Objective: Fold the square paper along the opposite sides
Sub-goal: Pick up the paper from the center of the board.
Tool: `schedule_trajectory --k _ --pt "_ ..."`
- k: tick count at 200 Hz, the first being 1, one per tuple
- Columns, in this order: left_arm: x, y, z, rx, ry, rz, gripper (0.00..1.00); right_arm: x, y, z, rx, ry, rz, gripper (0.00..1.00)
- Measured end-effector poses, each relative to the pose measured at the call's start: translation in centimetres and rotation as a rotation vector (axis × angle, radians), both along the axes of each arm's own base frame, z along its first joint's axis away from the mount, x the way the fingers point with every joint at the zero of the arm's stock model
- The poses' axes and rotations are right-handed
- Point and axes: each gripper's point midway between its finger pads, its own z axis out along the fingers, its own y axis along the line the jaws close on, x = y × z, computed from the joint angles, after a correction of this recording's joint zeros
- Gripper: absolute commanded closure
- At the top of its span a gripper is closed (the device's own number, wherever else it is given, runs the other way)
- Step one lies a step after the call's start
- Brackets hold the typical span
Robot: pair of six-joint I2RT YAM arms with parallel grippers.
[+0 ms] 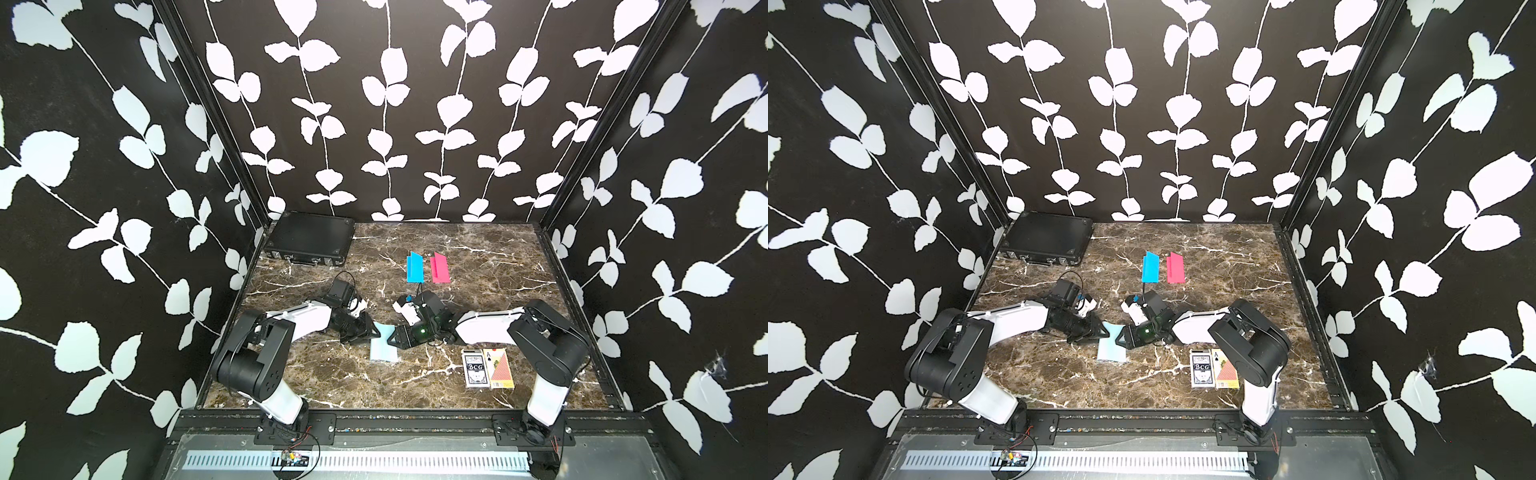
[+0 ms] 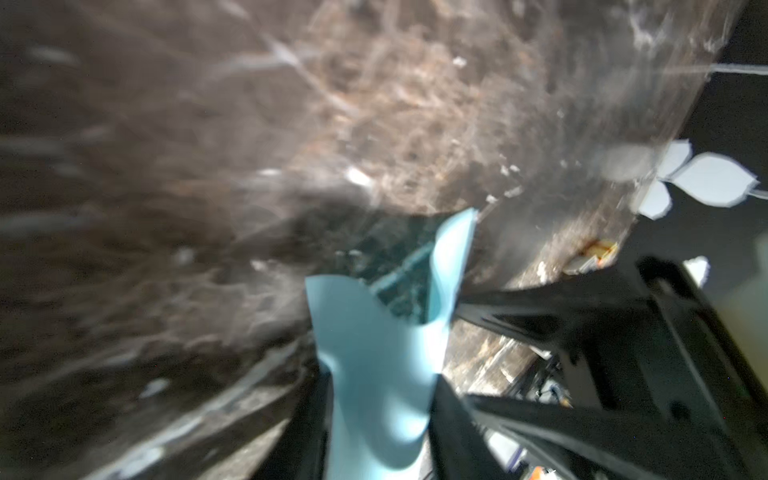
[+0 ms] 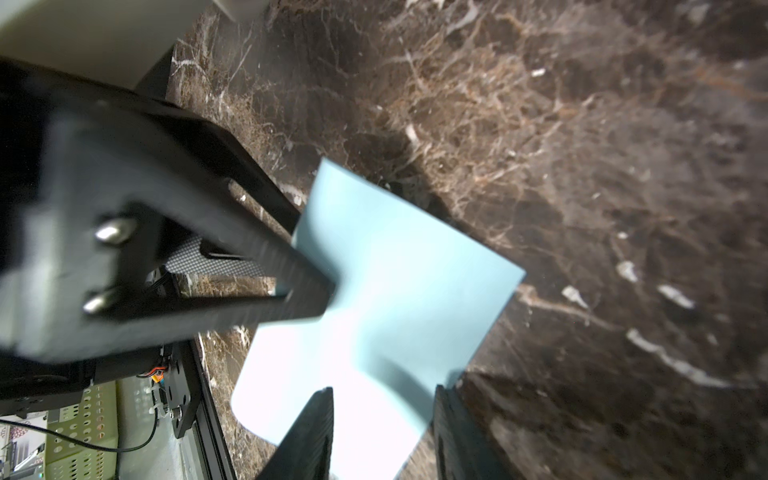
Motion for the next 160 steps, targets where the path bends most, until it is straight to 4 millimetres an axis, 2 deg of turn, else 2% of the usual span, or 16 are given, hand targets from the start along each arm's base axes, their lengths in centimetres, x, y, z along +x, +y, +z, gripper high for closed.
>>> schedule_trajectory --k 36,57,78,96,126,160 --pt "-0.1 0.3 -0.1 0.02 -0.005 -0.003 0.79 0.4 -0.5 0.4 -0.003 0.004 -0.016 0.53" --pt "0.0 0.0 0.8 -0.004 -0.025 -0.008 0.83 1.6 -1.4 1.9 0.023 0.006 -0.062 0.52" --pt "0.7 -1.0 3.5 -0.085 -0.087 -0.022 0.85 3.3 -2.0 4.9 0.116 0.0 -0.115 0.49" --pt "1.7 -2.0 6.8 -0.184 -0.175 -0.037 0.85 4.7 -2.6 7.5 0.234 0.011 -0.162 0.45" --pt "2.7 -3.0 11.5 -0.323 -0.301 -0.06 0.85 6.7 -3.7 10.0 0.387 0.076 -0.228 0.39" --pt "3.2 -3.7 14.2 -0.421 -0.361 -0.073 0.85 7.0 -3.3 12.4 0.498 0.119 -0.212 0.38"
